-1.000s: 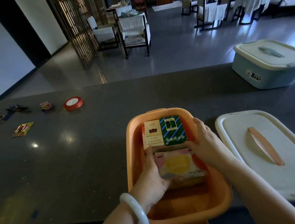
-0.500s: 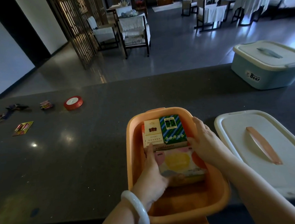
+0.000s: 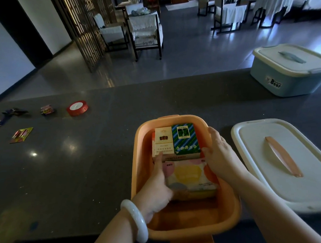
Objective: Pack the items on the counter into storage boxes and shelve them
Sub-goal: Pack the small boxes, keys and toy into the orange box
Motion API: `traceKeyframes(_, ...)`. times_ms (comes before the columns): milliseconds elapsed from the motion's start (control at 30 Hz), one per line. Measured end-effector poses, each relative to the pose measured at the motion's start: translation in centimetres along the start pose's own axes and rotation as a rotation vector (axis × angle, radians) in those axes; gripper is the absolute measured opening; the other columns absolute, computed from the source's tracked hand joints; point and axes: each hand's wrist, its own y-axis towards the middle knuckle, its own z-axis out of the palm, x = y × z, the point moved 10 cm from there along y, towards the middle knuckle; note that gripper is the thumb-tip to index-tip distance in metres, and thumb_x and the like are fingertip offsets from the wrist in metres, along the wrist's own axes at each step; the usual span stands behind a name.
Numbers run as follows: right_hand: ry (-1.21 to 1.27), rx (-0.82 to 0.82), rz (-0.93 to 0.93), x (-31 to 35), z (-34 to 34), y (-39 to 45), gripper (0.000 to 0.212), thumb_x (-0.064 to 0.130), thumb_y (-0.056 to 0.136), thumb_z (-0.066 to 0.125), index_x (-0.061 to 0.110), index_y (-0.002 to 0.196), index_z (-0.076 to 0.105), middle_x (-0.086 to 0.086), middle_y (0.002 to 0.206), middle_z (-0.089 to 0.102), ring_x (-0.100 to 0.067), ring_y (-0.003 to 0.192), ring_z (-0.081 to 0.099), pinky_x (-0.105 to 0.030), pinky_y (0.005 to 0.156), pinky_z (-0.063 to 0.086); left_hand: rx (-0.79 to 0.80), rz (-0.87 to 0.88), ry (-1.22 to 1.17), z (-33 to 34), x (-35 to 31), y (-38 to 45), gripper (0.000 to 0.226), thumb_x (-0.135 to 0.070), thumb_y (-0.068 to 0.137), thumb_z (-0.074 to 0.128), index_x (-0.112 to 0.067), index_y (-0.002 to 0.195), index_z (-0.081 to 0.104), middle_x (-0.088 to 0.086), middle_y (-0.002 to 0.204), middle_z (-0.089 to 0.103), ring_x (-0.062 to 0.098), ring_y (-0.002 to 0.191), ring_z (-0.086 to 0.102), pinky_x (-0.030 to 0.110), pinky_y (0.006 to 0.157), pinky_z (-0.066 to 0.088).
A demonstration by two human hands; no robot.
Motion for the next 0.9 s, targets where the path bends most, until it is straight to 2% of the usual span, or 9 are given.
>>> traceKeyframes(100,-0.012,-0.004,-0.006,0.5,0.0,-0.2,0.060,0.024,0.099,0.046,0.031,0.150,0.015,-0.004,0.140,0.043,-0.016,0.109,0.055,-0.031,0.082,0.053,0.032,0.020,0.011,0.1,0.2,0.1,0.113,-0.028,0.082,0.075,-0.062,0.139,-0.016,-0.021,0.148,0.030,-0.001,0.120,0.033,0.031,0.103,0.030)
traceKeyframes(200,-0.017,-0.001,-0.003,0.8,-0.1,-0.3,0.060,0.023,0.099,0.046,0.031,0.150,0.015,-0.005,0.141,0.043,-0.018,0.110,0.056,-0.035,0.085,0.055,0.066,0.022,0.033,0.5,0.3,0.1,0.115,-0.033,0.080,0.076,-0.062,0.137,-0.020,-0.020,0.149,0.029,0.000,0.121,0.031,0.032,0.104,0.028)
traceKeyframes(267,-0.026,0.006,0.010,0.8,0.0,-0.3,0.061,0.024,0.099,0.046,0.030,0.151,0.013,-0.005,0.142,0.042,-0.019,0.112,0.056,-0.037,0.086,0.055,0.080,0.007,0.029,0.4,0.5,0.2,0.115,-0.030,0.082,0.074,-0.060,0.138,-0.022,-0.018,0.151,0.026,0.000,0.122,0.032,0.032,0.106,0.028)
traceKeyframes(367,-0.031,0.007,0.008,0.9,-0.1,-0.4,0.061,0.025,0.099,0.048,0.030,0.150,0.014,-0.005,0.139,0.044,-0.019,0.110,0.057,-0.040,0.085,0.056,0.076,0.020,0.019,0.2,0.5,0.2,0.112,-0.021,0.085,0.070,-0.061,0.137,-0.021,-0.019,0.147,0.029,-0.007,0.100,0.038,0.023,0.093,0.031)
traceKeyframes(400,-0.032,0.007,0.003,1.0,-0.2,-0.4,0.061,0.024,0.098,0.048,0.030,0.150,0.015,-0.005,0.138,0.044,-0.019,0.110,0.057,-0.041,0.085,0.056,0.063,0.027,0.016,0.1,0.5,0.2,0.111,-0.019,0.085,0.069,-0.062,0.137,-0.019,-0.019,0.147,0.030,-0.007,0.100,0.039,0.023,0.092,0.031)
traceKeyframes(600,-0.014,0.031,0.014,1.0,0.0,-0.4,0.065,0.023,0.097,0.051,0.030,0.150,0.014,-0.006,0.139,0.043,-0.021,0.112,0.058,-0.043,0.086,0.057,-0.004,0.023,-0.015,-0.6,0.3,-0.2,0.109,-0.008,0.085,0.066,-0.058,0.142,-0.013,-0.015,0.153,0.026,0.007,0.133,0.031,0.037,0.110,0.031)
traceKeyframes(767,-0.044,0.039,-0.006,1.3,-0.1,-0.2,0.065,0.023,0.096,0.053,0.030,0.149,0.016,-0.005,0.136,0.045,-0.019,0.110,0.058,-0.039,0.084,0.057,-0.110,0.128,0.085,-1.7,-1.0,-0.5,0.107,-0.019,0.085,0.068,-0.062,0.139,-0.013,-0.024,0.153,0.014,-0.003,0.129,0.024,0.029,0.106,0.031)
traceKeyframes(900,-0.197,0.002,-0.057,1.9,-0.7,0.0,0.063,0.026,0.095,0.054,0.024,0.149,0.021,-0.005,0.136,0.044,-0.022,0.118,0.050,-0.038,0.094,0.049,-0.219,0.247,0.226,-3.3,-2.5,-1.1,0.095,-0.034,0.088,0.066,-0.058,0.142,-0.008,-0.028,0.152,0.010,-0.009,0.127,0.023,0.017,0.098,0.034)
